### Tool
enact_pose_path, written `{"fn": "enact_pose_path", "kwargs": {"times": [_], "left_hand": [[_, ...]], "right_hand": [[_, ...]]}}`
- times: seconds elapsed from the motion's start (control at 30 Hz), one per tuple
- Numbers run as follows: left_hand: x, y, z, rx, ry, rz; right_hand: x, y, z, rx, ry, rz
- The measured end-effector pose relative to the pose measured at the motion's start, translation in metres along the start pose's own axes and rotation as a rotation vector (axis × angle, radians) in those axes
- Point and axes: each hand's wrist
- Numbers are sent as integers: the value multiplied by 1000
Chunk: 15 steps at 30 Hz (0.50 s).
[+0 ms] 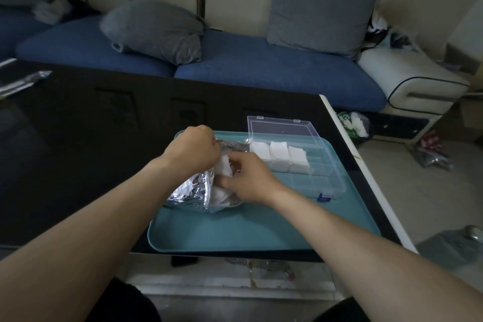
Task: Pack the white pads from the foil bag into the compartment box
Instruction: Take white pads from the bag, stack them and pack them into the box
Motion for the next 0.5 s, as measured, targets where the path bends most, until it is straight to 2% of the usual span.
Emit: {"fn": "enact_pose_path", "kwargs": {"times": [0.13, 0.33, 0.4, 0.5], "left_hand": [[-2, 2, -1, -14, 6, 27], [-5, 1, 0, -49, -24, 104], [-9, 1, -1, -41, -55, 100], [-16, -4, -4, 12, -115, 114]], "right_hand": [[-1, 13, -8, 33, -57, 348], [-7, 25, -10, -99, -58, 407], [-8, 23, -10, -121, -49, 318], [-7, 20, -8, -245, 67, -148]]}}
Point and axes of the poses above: each hand's wrist, its own z-axis towards the middle knuckle, its own y-axis out of the back of the hand, x = y × z, and after that the axes turned 14 degrees about x, right-handed
